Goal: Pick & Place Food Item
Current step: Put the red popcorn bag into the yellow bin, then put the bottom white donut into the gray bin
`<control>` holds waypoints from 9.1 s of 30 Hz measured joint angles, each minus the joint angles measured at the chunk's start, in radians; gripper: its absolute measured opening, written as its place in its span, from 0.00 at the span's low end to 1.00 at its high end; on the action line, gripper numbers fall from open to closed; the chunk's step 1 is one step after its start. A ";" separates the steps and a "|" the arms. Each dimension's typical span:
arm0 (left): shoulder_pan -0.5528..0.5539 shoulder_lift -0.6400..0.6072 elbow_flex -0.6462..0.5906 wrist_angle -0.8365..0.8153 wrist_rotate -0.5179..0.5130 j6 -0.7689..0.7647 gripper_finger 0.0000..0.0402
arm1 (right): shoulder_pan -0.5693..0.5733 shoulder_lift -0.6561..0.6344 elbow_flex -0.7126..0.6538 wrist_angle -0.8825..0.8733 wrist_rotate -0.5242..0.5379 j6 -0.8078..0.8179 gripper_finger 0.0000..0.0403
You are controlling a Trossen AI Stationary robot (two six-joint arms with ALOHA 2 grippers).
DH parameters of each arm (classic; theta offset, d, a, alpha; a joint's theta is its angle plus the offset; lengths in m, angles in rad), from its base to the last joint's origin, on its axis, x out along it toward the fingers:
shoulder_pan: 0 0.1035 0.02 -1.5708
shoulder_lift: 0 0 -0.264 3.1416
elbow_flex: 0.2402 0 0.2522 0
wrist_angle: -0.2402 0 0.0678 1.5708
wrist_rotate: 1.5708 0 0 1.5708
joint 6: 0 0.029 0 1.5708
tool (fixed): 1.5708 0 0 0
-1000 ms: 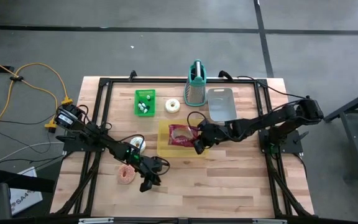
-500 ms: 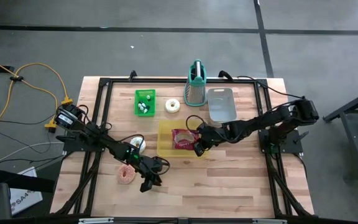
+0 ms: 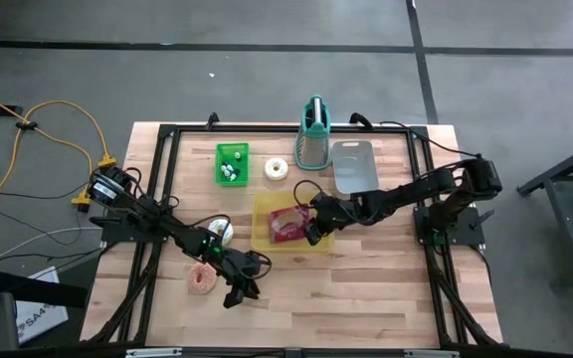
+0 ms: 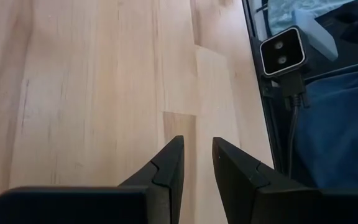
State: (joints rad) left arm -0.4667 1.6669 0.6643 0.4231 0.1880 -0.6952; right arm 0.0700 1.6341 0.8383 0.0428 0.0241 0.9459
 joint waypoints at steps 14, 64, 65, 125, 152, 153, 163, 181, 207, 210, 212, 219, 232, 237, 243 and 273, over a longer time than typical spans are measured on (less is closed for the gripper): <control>0.000 0.000 0.000 -0.003 0.000 0.001 0.20 | 0.000 0.000 -0.001 -0.037 -0.026 -0.008 0.29; 0.118 -0.647 0.000 -0.593 -0.384 0.165 0.20 | 0.125 -0.329 0.000 -0.276 0.022 -0.322 0.29; 0.108 -0.656 -0.001 -0.622 -0.410 0.148 0.20 | 0.129 -0.344 0.000 -0.301 0.027 -0.326 0.29; -0.039 -0.492 -0.003 -1.091 -0.500 0.176 0.39 | 0.293 -0.400 -0.002 -0.424 0.258 -0.286 0.30; 0.074 -0.471 -0.047 -1.024 -0.428 0.262 0.39 | 0.403 -0.400 -0.002 -0.421 0.320 -0.239 0.30; 0.074 -0.459 -0.047 -1.024 -0.428 0.264 0.39 | 0.404 -0.400 -0.002 -0.420 0.321 -0.239 0.30; 0.074 -0.335 -0.047 -1.009 -0.425 0.280 0.39 | 0.422 -0.400 -0.002 -0.420 0.326 -0.231 0.30; 0.074 -0.334 -0.047 -1.000 -0.425 0.277 0.21 | 0.421 -0.400 -0.002 -0.420 0.326 -0.231 0.30; 0.051 -0.375 0.328 -1.246 -0.513 0.468 0.20 | 0.400 -0.399 -0.002 -0.225 0.325 -0.143 0.30; 0.033 -0.375 0.360 -1.232 -0.527 0.500 0.20 | 0.398 -0.399 -0.002 -0.226 0.325 -0.234 0.30; 0.026 -0.375 0.373 -1.188 -0.527 0.525 0.20 | 0.398 -0.391 -0.002 -0.224 0.349 -0.340 0.30; 0.009 -0.375 0.378 -1.031 -0.485 0.594 0.20 | 0.368 -0.308 -0.002 -0.167 0.416 -0.762 0.30; 0.010 -0.375 0.378 -0.816 -0.320 0.621 0.20 | 0.289 -0.152 -0.002 0.221 0.373 -1.315 0.30; 0.011 -0.375 0.378 -0.766 -0.315 0.660 0.20 | 0.266 -0.153 -0.002 0.292 0.270 -1.319 0.30; 0.046 -0.373 0.378 -0.714 -0.269 0.681 0.20 | 0.244 -0.153 -0.001 0.323 0.173 -1.320 0.30; 0.192 -0.280 0.378 -0.531 -0.047 0.793 0.20 | 0.222 -0.153 -0.001 0.410 0.063 -1.336 0.58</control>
State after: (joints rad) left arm -0.2746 1.3865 1.0428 -0.1081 0.1413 0.0981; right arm 0.2924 1.4811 0.8375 0.4526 0.0875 -0.3901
